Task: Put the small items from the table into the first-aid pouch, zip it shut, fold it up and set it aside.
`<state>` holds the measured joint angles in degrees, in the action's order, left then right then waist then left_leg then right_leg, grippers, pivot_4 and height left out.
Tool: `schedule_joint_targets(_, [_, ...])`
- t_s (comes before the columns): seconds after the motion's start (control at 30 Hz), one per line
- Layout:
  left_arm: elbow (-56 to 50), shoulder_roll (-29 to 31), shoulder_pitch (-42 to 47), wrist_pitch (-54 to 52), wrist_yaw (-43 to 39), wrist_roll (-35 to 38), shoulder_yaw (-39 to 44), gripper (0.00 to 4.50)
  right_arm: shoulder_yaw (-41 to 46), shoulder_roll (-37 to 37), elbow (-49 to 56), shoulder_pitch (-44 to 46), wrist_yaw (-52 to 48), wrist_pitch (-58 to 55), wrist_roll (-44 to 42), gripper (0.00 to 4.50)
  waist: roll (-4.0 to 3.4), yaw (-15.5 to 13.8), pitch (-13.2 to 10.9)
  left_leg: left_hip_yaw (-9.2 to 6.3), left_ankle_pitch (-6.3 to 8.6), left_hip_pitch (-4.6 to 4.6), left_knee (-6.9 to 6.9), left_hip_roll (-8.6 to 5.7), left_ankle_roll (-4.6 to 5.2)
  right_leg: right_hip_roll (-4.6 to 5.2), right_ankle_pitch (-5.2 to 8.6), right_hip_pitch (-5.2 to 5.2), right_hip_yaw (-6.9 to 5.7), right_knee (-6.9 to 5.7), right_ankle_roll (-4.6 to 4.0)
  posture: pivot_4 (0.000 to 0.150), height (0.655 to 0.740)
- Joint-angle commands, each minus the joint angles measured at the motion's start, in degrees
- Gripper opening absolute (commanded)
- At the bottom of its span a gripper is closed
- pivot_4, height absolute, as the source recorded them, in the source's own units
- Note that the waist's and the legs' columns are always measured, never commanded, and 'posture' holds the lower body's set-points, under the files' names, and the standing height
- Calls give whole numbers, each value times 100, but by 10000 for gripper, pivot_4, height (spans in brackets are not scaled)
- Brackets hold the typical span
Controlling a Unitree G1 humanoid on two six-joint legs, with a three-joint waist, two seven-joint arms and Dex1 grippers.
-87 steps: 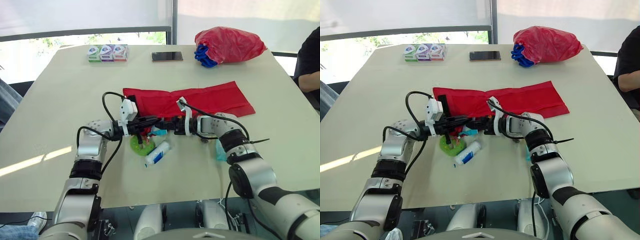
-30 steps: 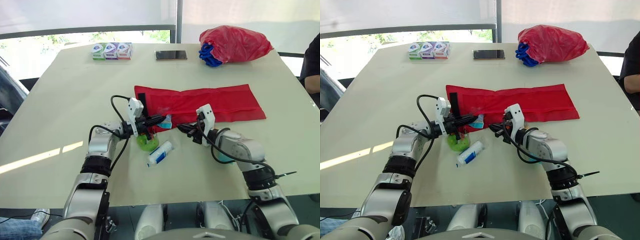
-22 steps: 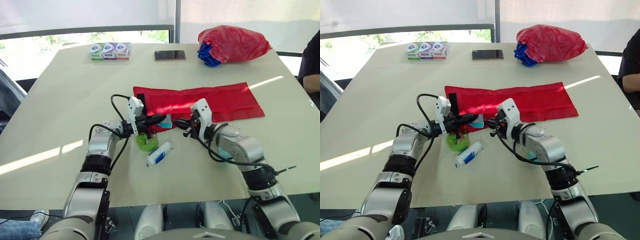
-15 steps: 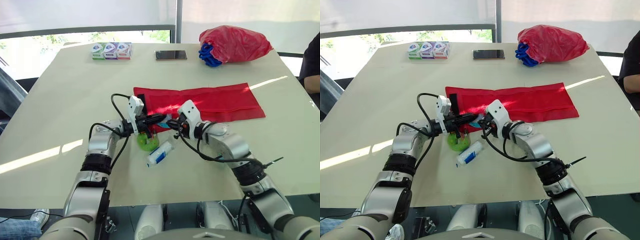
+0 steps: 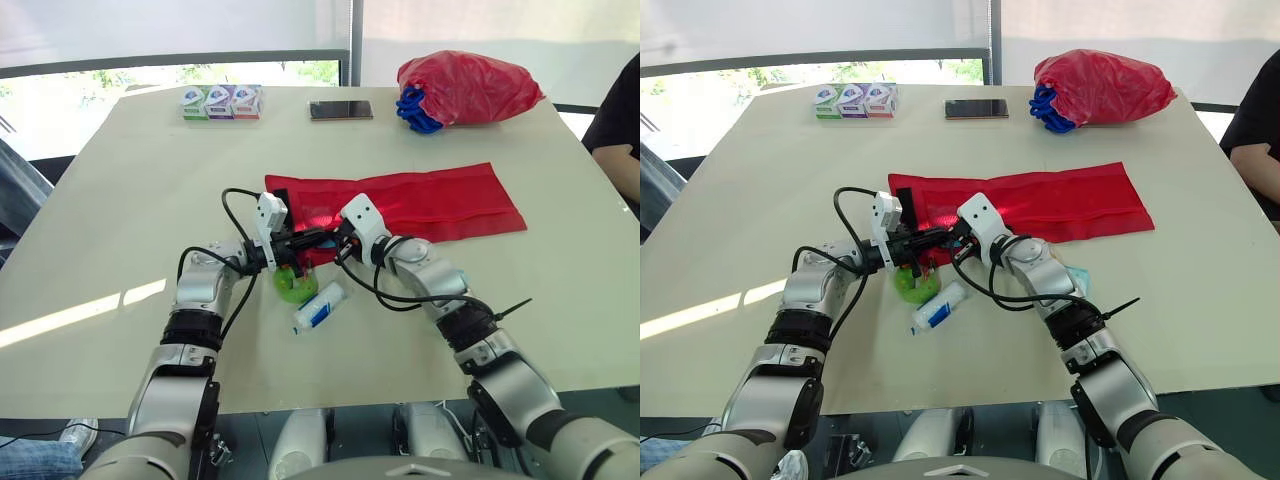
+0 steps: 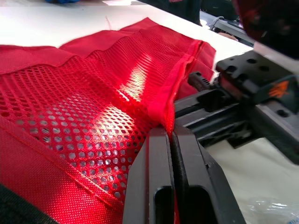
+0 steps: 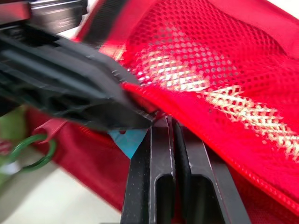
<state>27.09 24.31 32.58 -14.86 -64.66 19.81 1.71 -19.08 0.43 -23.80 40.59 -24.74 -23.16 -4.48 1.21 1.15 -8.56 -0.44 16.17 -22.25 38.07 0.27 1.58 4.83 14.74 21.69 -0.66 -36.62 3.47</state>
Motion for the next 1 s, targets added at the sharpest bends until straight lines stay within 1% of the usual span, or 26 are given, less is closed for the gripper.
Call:
schedule_joint_targets(0.03, [-237,-80,-27,-11,-77,46,-97,0,259,363,-173,297,241,584,15,1527,0,10,0,0,-1,1,0,0,-2,0,0,0,0,-2,0,1500,7400])
schedule_joint_targets(0.13, [-202,-81,-25,4,-73,39,-78,0,470,578,-362,301,435,925,-11,1527,-1,17,0,-1,-2,1,0,1,-3,-1,0,0,0,-3,0,1500,7400])
schedule_joint_targets(0.23, [-146,-60,-26,31,-75,31,-50,0,605,640,-345,202,434,1091,-54,1527,-1,29,-1,-1,-2,1,-1,1,-4,-1,0,1,1,-3,0,1500,7400])
schedule_joint_targets(0.4, [47,-4,26,134,-71,-9,1,0,584,372,287,-171,63,800,-118,1527,-2,31,-1,-1,-2,0,-1,2,-4,0,0,6,0,-1,0,1500,7400])
schedule_joint_targets(0.5, [190,17,100,209,-71,-35,16,0,514,101,934,-465,-233,401,-188,1527,-1,34,-1,-2,-2,-3,0,1,-4,1,0,6,0,0,0,1500,7400])
schedule_joint_targets(0.57, [312,43,172,292,-88,-73,17,0,424,-232,1650,-780,-546,-68,-292,1527,-1,34,-1,-1,-2,-5,0,0,-3,1,0,6,1,-2,0,1500,7400])
schedule_joint_targets(0.67, [451,67,257,360,-114,-99,32,0,351,-576,2424,-1078,-828,-507,-437,1527,0,35,0,-4,0,-9,1,1,-1,1,0,7,-1,0,0,1500,7400])
schedule_joint_targets(0.8, [712,237,350,564,-236,-233,19,0,785,-1159,3869,-1704,-1078,-885,-949,1527,1,32,0,-6,10,-12,2,1,17,-1,0,7,-3,0,0,1500,7400])
schedule_joint_targets(0.93, [974,452,413,800,-368,-389,-5,0,1287,-1713,4708,-2447,-1471,-443,-1369,1527,3,5,1,-7,13,-13,3,1,22,-1,0,6,-5,4,1,1500,7400])
schedule_joint_targets(1.0, [1155,581,454,994,-413,-516,-30,0,1651,-2045,5140,-2869,-1623,-531,-1683,1527,4,-22,0,-6,14,-13,3,1,24,-2,1,6,-6,7,1,1500,7400])
